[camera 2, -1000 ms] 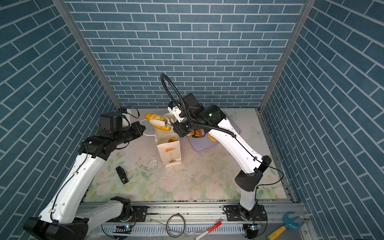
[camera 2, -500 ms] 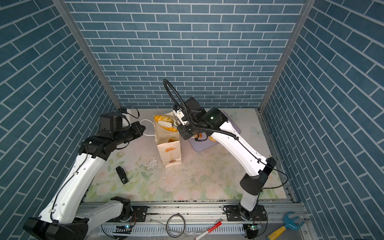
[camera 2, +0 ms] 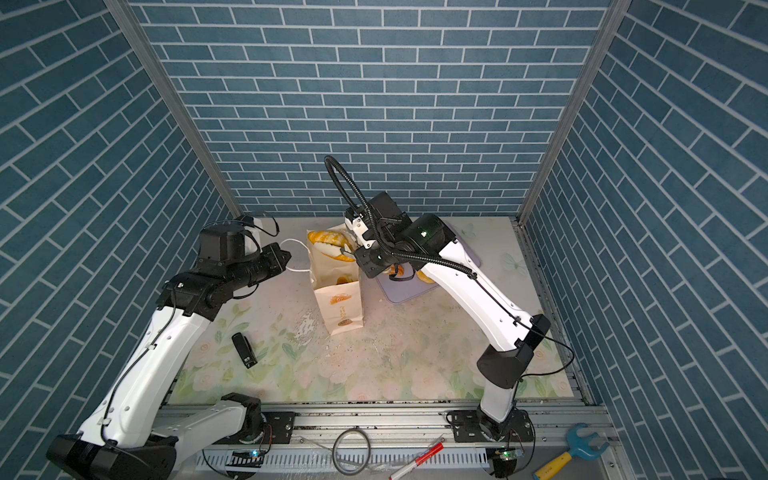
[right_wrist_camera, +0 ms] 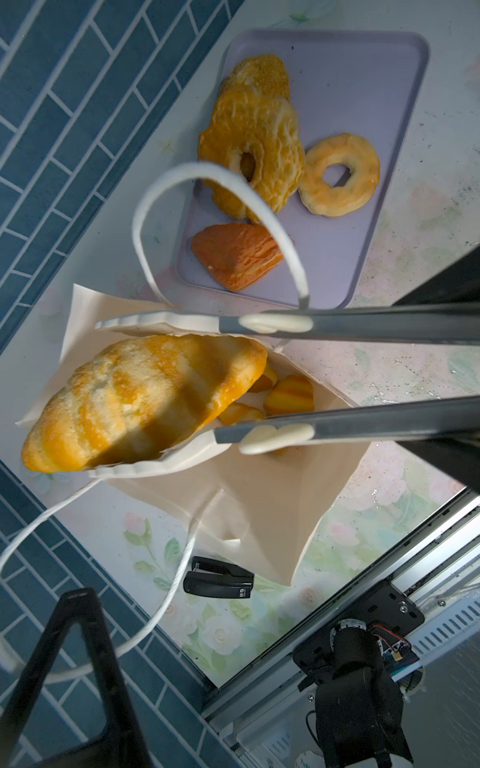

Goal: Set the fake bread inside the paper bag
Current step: 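Open the tongs to release the croissant into the bag, then move the tongs back to the tray onto the ring donut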

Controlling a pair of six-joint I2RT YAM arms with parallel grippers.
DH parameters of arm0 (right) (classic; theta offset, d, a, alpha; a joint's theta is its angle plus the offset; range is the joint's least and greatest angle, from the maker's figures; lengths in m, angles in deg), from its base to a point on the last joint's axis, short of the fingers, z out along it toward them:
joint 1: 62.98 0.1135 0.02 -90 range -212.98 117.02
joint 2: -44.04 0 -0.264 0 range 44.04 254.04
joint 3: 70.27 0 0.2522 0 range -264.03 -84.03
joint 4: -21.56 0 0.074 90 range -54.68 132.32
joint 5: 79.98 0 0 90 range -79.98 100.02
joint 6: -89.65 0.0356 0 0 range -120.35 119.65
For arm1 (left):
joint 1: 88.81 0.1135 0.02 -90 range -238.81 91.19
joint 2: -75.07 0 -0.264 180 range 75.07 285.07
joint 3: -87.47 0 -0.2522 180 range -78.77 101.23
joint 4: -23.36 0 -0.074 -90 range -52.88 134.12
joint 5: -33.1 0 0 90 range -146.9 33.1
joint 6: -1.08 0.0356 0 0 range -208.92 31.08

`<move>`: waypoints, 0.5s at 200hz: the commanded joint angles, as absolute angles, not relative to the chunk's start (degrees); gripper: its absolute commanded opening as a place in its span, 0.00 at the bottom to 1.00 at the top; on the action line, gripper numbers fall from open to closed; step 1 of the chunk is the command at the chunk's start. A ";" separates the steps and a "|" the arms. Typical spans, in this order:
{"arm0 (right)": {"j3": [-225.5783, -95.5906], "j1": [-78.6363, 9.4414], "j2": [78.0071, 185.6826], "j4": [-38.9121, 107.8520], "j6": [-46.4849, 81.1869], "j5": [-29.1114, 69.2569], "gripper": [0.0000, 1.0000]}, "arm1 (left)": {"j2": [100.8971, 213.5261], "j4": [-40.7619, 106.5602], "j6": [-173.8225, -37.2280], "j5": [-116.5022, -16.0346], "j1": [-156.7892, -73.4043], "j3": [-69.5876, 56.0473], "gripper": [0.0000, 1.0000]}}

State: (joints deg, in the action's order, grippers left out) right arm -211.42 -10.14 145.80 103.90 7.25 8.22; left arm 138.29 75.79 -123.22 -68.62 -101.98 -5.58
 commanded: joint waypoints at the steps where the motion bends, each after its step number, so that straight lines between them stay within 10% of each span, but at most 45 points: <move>1: -216.57 -10.06 146.49 103.02 5.42 7.37 0.44 | 138.20 74.99 -123.32 -68.41 -102.34 -6.06 0.00; 100: -225.20 -13.85 143.95 104.79 2.54 2.31 0.46 | 138.64 74.87 -123.03 -68.45 -102.34 -5.57 0.00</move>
State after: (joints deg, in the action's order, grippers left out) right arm -223.95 -11.12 147.44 104.18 4.49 5.42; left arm 138.44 75.79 -123.22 -68.65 -101.98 -5.58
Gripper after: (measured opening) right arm 0.462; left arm 0.045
